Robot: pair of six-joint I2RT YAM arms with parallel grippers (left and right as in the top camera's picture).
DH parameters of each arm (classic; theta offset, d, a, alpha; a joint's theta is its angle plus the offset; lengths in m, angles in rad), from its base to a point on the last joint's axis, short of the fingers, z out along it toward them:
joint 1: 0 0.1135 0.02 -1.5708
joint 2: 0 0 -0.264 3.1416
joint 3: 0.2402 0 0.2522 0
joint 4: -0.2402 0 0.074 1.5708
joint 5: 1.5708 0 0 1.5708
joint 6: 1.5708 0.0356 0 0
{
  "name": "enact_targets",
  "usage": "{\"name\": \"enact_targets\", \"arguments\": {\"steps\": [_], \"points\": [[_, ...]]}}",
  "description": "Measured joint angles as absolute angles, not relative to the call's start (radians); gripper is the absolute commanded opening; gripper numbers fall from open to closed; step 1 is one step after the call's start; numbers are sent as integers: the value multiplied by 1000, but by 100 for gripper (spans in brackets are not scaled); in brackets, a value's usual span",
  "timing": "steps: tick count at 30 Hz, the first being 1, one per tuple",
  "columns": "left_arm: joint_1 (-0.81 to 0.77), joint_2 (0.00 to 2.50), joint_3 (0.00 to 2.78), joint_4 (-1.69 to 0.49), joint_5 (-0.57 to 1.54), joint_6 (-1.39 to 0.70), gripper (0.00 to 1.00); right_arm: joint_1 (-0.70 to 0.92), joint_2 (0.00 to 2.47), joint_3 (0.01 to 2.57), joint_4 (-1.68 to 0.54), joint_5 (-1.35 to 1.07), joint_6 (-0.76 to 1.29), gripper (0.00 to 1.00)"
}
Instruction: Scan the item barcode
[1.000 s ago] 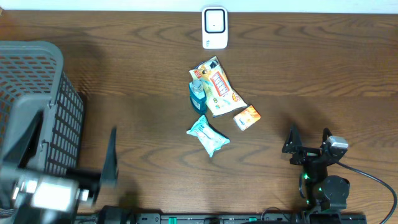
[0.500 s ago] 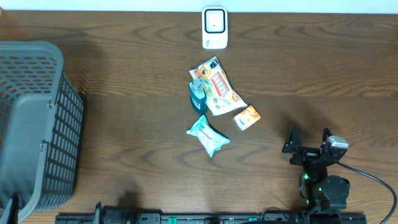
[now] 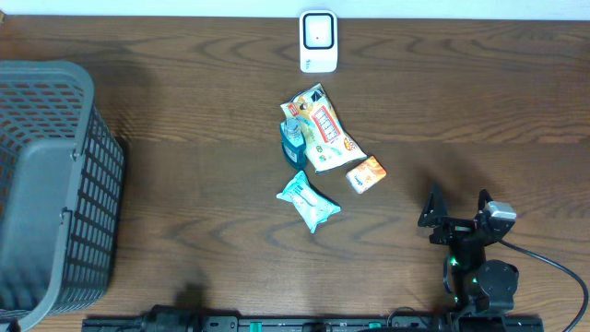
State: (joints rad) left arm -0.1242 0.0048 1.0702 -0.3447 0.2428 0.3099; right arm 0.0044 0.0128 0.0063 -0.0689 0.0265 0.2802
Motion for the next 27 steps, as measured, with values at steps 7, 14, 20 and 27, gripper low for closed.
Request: {"name": "enact_targets", "arguments": {"steps": [7, 14, 20, 27], "points": [[-106, 5, 1069, -324, 245, 324, 100, 4, 13, 6, -69, 27, 280, 99], [-94, 6, 1040, -197, 115, 372, 100, 4, 13, 6, -69, 27, 280, 99], [-94, 28, 1005, -174, 52, 366, 100, 4, 13, 6, -68, 27, 280, 99], [-94, 29, 902, -167, 38, 331, 100, 4, 13, 6, -69, 27, 280, 99]]}}
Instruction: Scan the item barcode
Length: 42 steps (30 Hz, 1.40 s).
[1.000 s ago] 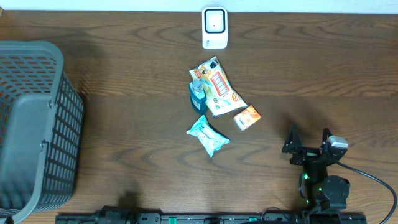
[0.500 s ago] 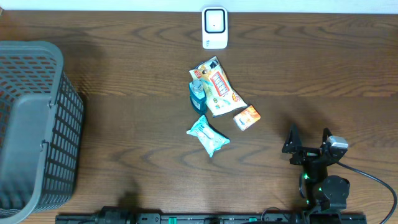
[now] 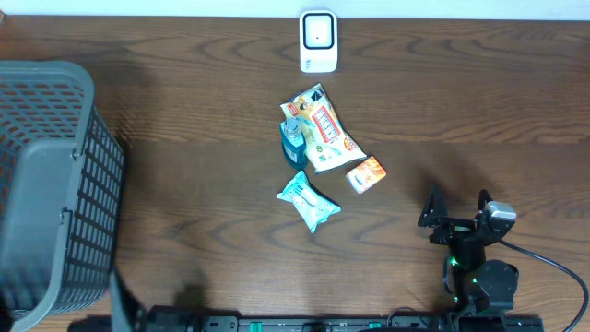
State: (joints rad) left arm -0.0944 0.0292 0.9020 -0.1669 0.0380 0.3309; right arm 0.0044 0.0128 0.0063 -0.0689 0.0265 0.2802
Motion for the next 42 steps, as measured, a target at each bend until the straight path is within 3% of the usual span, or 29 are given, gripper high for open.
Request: {"name": "enact_targets", "arguments": {"steps": [31, 42], "points": [[-94, 43, 237, 33, 76, 179, 100, 4, 13, 6, -69, 23, 281, 99], [-94, 44, 80, 49, 76, 101, 100, 4, 13, 6, -61, -123, 531, 99]]}}
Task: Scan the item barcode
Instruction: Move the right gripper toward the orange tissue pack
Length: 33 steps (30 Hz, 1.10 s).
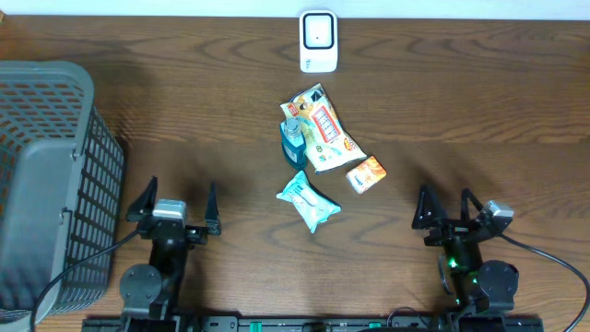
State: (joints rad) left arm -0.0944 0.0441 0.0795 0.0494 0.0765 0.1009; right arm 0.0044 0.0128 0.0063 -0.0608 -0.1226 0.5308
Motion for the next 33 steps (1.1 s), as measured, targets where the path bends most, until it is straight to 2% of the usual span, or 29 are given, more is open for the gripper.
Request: {"name": "enact_targets", "arguments": {"steps": [12, 16, 25, 33], "points": [[-94, 44, 22, 28, 80, 93, 100, 4, 13, 6, -56, -175, 720, 99], [-94, 46, 23, -34, 80, 89, 100, 4, 12, 6, -44, -270, 743, 99], [-94, 46, 27, -46, 78, 85, 100, 4, 13, 6, -39, -466, 752, 99], [-94, 46, 27, -46, 78, 85, 100, 4, 22, 10, -51, -622, 665, 99]]}}
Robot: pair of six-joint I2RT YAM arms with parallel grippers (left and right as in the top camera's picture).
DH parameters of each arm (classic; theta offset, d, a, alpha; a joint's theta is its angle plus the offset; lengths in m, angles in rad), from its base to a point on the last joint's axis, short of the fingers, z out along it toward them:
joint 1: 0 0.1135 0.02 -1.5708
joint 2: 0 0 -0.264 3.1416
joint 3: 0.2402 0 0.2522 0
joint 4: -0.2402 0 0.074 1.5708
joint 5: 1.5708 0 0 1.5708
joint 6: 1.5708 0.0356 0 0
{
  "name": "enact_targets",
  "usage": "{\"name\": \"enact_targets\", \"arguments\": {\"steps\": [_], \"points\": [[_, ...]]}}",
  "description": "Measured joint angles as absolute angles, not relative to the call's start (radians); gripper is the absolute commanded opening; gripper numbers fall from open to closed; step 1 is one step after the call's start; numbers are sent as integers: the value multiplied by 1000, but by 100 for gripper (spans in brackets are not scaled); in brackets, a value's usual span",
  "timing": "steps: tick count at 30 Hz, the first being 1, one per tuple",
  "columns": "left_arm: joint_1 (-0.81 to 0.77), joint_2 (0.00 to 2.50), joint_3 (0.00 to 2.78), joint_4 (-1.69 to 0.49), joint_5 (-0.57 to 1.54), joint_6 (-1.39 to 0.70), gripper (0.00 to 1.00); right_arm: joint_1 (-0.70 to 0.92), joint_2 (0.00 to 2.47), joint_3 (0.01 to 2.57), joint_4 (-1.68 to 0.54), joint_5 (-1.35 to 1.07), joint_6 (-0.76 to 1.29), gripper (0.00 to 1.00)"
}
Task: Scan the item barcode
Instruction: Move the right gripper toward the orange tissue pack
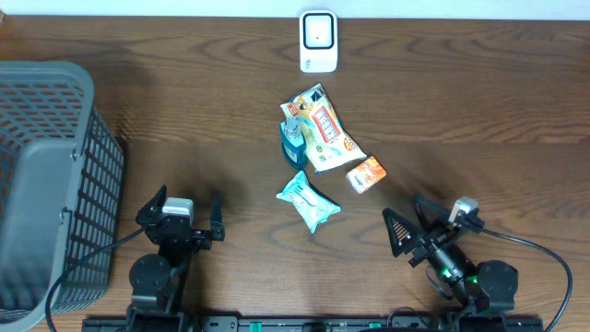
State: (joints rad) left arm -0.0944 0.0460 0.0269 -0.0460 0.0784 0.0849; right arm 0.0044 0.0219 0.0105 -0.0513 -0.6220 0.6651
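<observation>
Several items lie in a cluster mid-table: a white-and-orange snack packet (323, 129), a teal bottle (292, 141) against its left side, a small orange packet (366, 173) and a light-blue packet (309, 201). A white barcode scanner (318, 41) stands at the far edge. My left gripper (186, 201) is open at the front left, holding nothing. My right gripper (407, 219) is open at the front right. Its fingers point left toward the cluster, a short way from the orange packet.
A large grey mesh basket (46, 184) fills the left side of the table. Cables run from both arm bases along the front edge. Bare wood lies between the two grippers and around the cluster.
My right gripper has swung to the left and now points toward the items, closer to them. My left gripper has shifted slightly right and turned a little. The items have not moved.
At first only my right arm showed, open at the front right. Then part of the left arm appeared at the bottom left edge. Later the left gripper stood open at the front left. Now the right gripper is angled toward the cluster. Nothing has been touched.
</observation>
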Motion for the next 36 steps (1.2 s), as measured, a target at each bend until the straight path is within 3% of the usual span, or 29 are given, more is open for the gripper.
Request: {"name": "enact_targets", "arguments": {"steps": [4, 8, 22, 27, 36], "points": [[-94, 46, 27, -46, 78, 84, 100, 4, 65, 76, -150, -640, 624, 99], [-94, 47, 28, -49, 78, 81, 100, 4, 169, 279, -384, -598, 516, 99], [-94, 51, 30, -51, 80, 82, 100, 7, 884, 1016, -1055, -332, 236, 99], [-94, 51, 30, -51, 79, 82, 100, 15, 1112, 1079, -1051, -344, 205, 99], [-94, 51, 30, -51, 79, 82, 100, 25, 1431, 1084, -822, -348, 188, 96]]}}
